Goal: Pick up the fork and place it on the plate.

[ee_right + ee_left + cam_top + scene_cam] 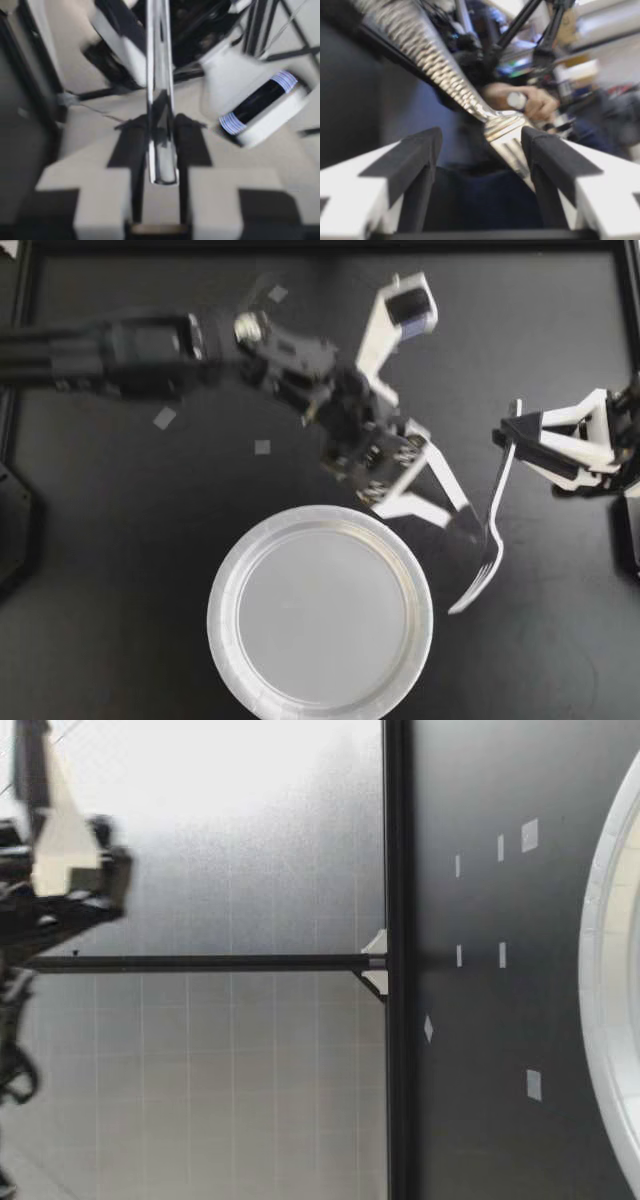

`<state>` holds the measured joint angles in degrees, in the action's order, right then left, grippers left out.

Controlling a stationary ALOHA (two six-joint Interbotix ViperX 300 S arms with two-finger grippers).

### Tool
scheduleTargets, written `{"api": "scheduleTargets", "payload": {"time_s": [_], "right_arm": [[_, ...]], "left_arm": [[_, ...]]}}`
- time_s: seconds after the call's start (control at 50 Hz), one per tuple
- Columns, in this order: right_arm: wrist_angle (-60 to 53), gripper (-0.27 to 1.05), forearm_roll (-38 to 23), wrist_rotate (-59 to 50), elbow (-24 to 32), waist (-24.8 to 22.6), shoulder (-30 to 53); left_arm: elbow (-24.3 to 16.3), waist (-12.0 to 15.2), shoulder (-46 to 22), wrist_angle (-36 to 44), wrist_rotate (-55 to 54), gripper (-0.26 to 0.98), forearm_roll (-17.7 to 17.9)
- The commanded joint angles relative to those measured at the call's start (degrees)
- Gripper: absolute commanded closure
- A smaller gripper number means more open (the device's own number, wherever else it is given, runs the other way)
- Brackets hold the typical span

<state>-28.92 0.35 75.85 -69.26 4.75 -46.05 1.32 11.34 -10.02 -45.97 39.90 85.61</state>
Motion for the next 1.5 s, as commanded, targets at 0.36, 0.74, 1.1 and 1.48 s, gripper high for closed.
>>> {"api": "scheduleTargets", "payload": {"time_s": [0.36,0.74,1.1,1.48], "right_arm": [[42.3,0.69,1.0,-41.1,10.5,0.3,-6.1],[61.4,0.69,9.0,-62.0,8.2,-4.5,-0.4],[60.6,0.69,24.1,-64.5,5.3,-7.4,12.6],[54.8,0.69,30.2,-65.6,6.2,-8.1,27.2]], "left_arm": [[15.3,7.0,13.2,2.8,21.6,0.13,-5.3],[29.4,7.1,27.3,23.7,27.8,0.13,-9.8],[43.5,6.4,40.1,35.2,34.3,0.13,-9.8],[49.7,4.1,48.1,37.0,34.5,0.13,-9.6]]}}
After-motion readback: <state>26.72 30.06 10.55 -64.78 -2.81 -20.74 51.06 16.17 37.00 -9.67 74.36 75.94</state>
